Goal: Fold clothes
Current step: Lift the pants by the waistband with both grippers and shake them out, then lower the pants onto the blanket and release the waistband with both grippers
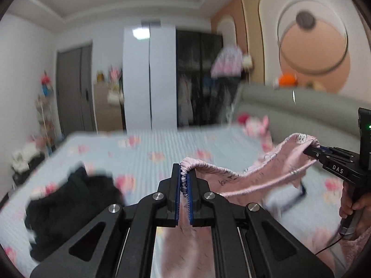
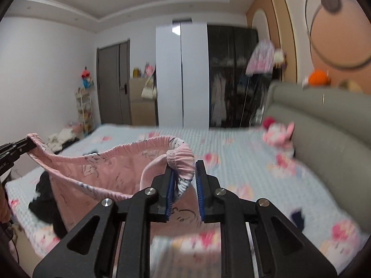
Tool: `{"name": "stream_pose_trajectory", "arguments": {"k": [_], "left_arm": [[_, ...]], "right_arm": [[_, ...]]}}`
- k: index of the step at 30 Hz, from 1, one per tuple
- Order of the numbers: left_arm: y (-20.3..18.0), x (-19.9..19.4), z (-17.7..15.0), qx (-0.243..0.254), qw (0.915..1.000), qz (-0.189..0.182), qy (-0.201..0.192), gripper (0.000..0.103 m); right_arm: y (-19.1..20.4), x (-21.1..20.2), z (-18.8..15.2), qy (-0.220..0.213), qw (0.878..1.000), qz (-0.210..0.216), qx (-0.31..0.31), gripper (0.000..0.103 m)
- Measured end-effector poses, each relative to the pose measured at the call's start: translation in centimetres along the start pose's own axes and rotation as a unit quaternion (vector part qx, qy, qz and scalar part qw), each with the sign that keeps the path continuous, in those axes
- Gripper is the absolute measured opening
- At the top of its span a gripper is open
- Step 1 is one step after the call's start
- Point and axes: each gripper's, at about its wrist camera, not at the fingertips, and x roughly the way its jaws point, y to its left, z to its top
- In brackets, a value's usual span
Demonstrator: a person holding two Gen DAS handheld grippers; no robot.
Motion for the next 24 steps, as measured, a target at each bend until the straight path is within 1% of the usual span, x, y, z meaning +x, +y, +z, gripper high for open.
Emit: {"name": "stream_pose_trajectory", "arguments": {"k": [1,2,3,4,5,6,7,9,10,11,13,14,15,17,18,19,20,21,22,24], "left_arm": [[0.0,1.6,-3.4,-0.004,0.9990,-0.004,0.045,0.005],[0.2,3.2,-6.6,-0.013,0.9960,-0.008,0.088,0.005],[0.5,5.0,-10.2,-0.030,0.9902,-0.014,0.136,0.005],[0.9,6.6,-13.6,-0.050,0.9818,-0.017,0.182,0.005],[1.3,7.6,-16.4,-0.066,0.9741,-0.018,0.215,0.005],[1.5,8.6,-19.1,-0.081,0.9659,-0.018,0.245,0.005],[1.8,9.0,-20.9,-0.094,0.9601,-0.017,0.263,0.005],[2.4,9.4,-24.2,-0.119,0.9490,-0.014,0.292,0.006],[2.5,9.0,-25.2,-0.129,0.9457,-0.016,0.298,0.009],[2.5,8.6,-26.0,-0.139,0.9429,-0.020,0.302,0.010],[2.7,8.4,-27.1,-0.145,0.9377,-0.029,0.315,0.014],[2.6,8.1,-27.2,-0.134,0.9402,-0.030,0.312,0.017],[2.5,7.8,-27.2,-0.119,0.9439,-0.031,0.306,0.019],[1.8,6.8,-25.8,-0.083,0.9564,-0.032,0.278,0.027],[1.5,6.3,-24.9,-0.069,0.9621,-0.034,0.262,0.029],[1.2,5.8,-24.1,-0.056,0.9673,-0.036,0.245,0.032],[0.9,5.7,-23.3,-0.043,0.9708,-0.042,0.232,0.034],[0.5,5.7,-22.6,-0.030,0.9736,-0.050,0.221,0.038],[-0.1,6.6,-21.9,-0.015,0.9738,-0.056,0.220,0.040],[-1.4,7.8,-21.5,0.022,0.9726,-0.051,0.226,0.040]], "right_arm": [[-0.2,0.6,-3.0,0.029,1.000,0.000,0.008,0.015],[-0.3,1.1,-6.2,0.063,0.998,-0.002,0.016,0.015],[-0.6,2.2,-10.0,0.110,0.994,-0.006,0.026,0.015],[-0.8,3.5,-13.7,0.158,0.987,-0.009,0.039,0.015],[-1.1,4.7,-17.2,0.208,0.977,-0.011,0.051,0.015],[-1.3,6.0,-20.9,0.259,0.964,-0.012,0.065,0.015],[-1.5,6.7,-23.8,0.297,0.952,-0.010,0.075,0.015],[-1.9,7.1,-28.1,0.345,0.935,-0.006,0.085,0.015],[-2.1,6.7,-29.2,0.354,0.931,-0.004,0.085,0.020],[-2.1,6.4,-29.8,0.357,0.930,-0.002,0.085,0.025],[-2.2,5.9,-30.8,0.363,0.928,0.003,0.084,0.029],[-2.3,5.7,-31.2,0.364,0.928,0.006,0.085,0.029],[-2.4,5.6,-31.5,0.365,0.927,0.009,0.087,0.029],[-2.4,5.3,-31.6,0.364,0.927,0.017,0.089,0.029],[-2.2,5.2,-31.5,0.362,0.928,0.023,0.086,0.029],[-2.0,5.1,-31.2,0.358,0.930,0.029,0.082,0.029],[-1.7,5.1,-31.0,0.352,0.932,0.036,0.077,0.029],[-1.6,5.4,-30.8,0.346,0.935,0.042,0.071,0.029],[-1.3,5.5,-30.6,0.340,0.937,0.048,0.067,0.029],[-0.5,5.5,-30.1,0.331,0.940,0.057,0.059,0.029]]}}
